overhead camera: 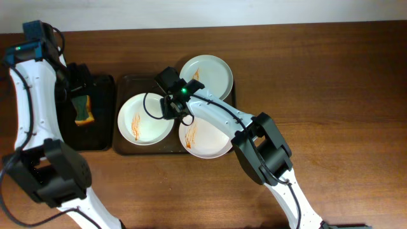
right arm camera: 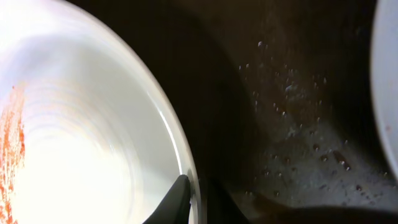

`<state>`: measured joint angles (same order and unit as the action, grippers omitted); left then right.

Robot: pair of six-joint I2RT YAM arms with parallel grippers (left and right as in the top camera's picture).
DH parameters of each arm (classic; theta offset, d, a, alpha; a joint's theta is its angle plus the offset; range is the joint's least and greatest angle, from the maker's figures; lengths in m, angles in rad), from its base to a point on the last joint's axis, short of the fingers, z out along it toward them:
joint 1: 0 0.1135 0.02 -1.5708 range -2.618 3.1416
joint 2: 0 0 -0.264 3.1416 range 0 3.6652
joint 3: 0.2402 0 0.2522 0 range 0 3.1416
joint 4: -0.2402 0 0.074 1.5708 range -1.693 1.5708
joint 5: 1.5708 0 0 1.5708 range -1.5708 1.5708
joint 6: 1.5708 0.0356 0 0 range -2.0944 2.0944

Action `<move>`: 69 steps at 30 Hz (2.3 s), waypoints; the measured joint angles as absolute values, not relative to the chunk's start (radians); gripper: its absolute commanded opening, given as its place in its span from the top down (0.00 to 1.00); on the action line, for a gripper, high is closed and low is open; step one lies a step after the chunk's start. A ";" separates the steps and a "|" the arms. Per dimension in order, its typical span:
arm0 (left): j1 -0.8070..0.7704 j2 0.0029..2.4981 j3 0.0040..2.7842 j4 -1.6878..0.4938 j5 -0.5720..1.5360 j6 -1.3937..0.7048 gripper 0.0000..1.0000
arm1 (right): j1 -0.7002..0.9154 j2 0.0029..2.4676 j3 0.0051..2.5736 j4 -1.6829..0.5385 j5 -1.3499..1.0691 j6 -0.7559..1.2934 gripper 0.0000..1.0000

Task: Clean dirty plates on tray and stack at the side

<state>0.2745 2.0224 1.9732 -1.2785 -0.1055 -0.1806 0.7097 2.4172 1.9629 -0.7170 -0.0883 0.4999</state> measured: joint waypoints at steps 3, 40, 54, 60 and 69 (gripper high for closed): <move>0.274 2.060 1.972 -1.282 -0.105 -0.181 0.01 | 0.710 2.417 1.964 -0.726 -0.100 0.510 0.96; 0.320 2.352 1.965 -1.106 -0.084 0.008 0.67 | 0.703 2.417 1.967 -0.725 -0.114 0.512 0.96; 0.321 2.353 1.958 -1.169 -0.063 -0.001 0.99 | 0.703 2.417 1.967 -0.725 -0.114 0.512 0.96; 0.321 2.353 1.956 -1.138 -0.049 -0.005 0.99 | 0.703 2.417 1.967 -0.725 -0.114 0.512 0.96; 0.313 2.354 2.056 -1.240 0.138 0.039 0.99 | 0.641 2.418 1.967 -0.729 -0.195 0.512 0.96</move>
<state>0.3134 2.3539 2.0556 -1.2404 0.1375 0.0395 0.6407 2.4176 1.9671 -0.7292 -0.1951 0.5117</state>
